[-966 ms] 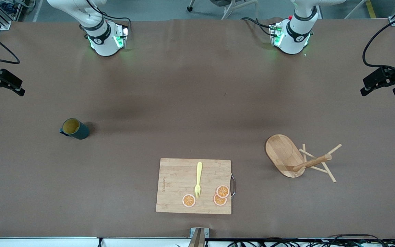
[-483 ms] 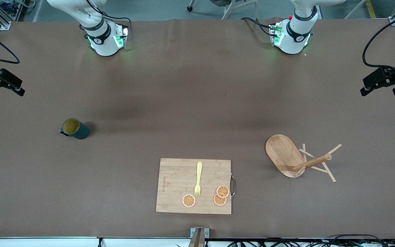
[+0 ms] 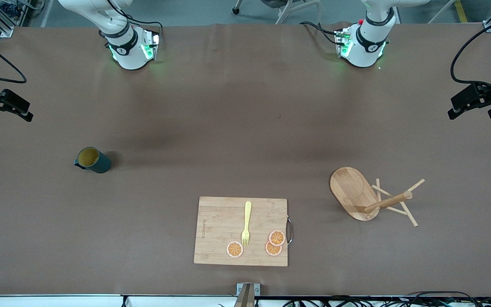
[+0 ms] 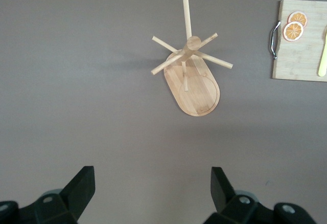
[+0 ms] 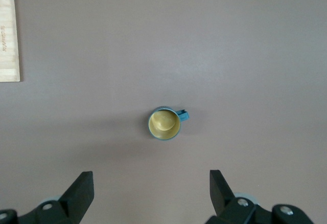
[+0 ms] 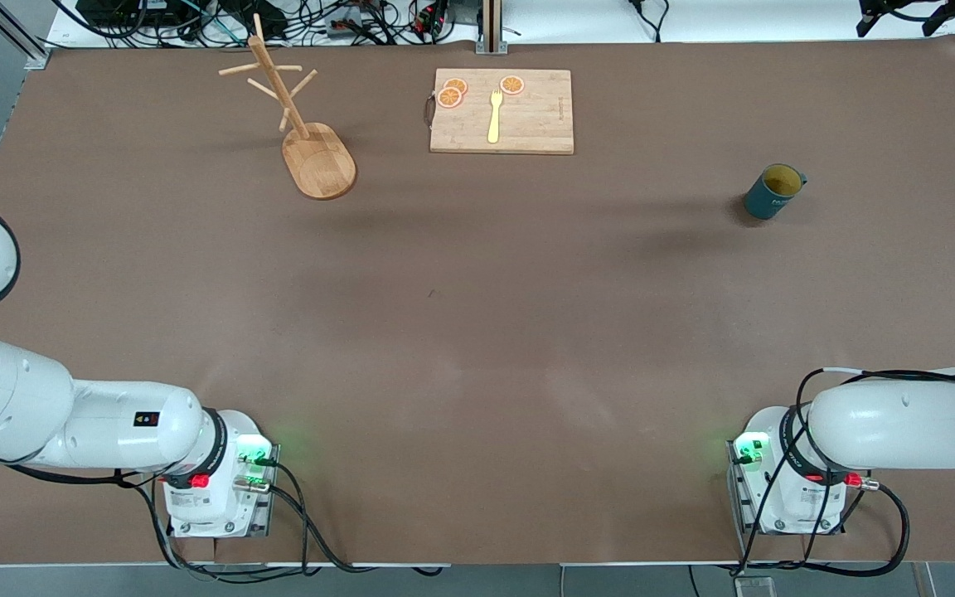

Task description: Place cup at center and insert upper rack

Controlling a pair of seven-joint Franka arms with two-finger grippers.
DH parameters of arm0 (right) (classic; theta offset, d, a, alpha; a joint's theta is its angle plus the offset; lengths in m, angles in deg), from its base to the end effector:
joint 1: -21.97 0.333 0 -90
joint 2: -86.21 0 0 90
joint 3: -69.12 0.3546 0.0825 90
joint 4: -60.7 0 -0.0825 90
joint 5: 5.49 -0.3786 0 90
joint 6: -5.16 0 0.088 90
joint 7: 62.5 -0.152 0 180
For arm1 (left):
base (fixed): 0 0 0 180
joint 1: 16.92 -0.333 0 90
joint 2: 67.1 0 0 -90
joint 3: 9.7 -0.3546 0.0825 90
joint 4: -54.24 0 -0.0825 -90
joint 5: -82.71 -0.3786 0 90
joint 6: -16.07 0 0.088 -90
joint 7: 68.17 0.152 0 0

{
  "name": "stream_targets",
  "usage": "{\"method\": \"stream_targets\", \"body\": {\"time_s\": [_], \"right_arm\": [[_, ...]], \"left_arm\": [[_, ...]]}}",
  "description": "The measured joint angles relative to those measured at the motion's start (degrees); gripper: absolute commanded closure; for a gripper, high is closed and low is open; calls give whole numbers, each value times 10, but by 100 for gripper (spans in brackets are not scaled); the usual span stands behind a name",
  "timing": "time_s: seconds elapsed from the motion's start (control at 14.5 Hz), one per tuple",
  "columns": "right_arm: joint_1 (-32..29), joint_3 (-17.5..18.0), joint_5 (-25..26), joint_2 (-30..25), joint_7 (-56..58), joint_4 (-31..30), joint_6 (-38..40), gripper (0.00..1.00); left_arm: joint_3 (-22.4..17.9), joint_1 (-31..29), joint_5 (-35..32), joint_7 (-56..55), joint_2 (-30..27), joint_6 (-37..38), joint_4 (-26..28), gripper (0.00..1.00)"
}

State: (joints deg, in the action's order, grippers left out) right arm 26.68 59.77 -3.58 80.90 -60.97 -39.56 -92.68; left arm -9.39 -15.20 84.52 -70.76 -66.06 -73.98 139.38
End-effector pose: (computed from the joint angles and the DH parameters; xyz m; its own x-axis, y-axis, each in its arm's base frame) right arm 0.5271 -0.0510 0.5952 0.9976 -0.0497 0.0487 -0.0507 -0.9985 0.0195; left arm 0.5587 -0.0246 0.6479 0.9978 0.0099 0.0660 0.0076 -0.9994 0.0346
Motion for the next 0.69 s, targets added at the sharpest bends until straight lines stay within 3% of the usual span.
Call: {"method": "stream_targets", "body": {"time_s": [0.69], "right_arm": [[0,2,0,136,-1,4,16,0]], "left_arm": [[0,0,0,0,0,0,-1,0]]}}
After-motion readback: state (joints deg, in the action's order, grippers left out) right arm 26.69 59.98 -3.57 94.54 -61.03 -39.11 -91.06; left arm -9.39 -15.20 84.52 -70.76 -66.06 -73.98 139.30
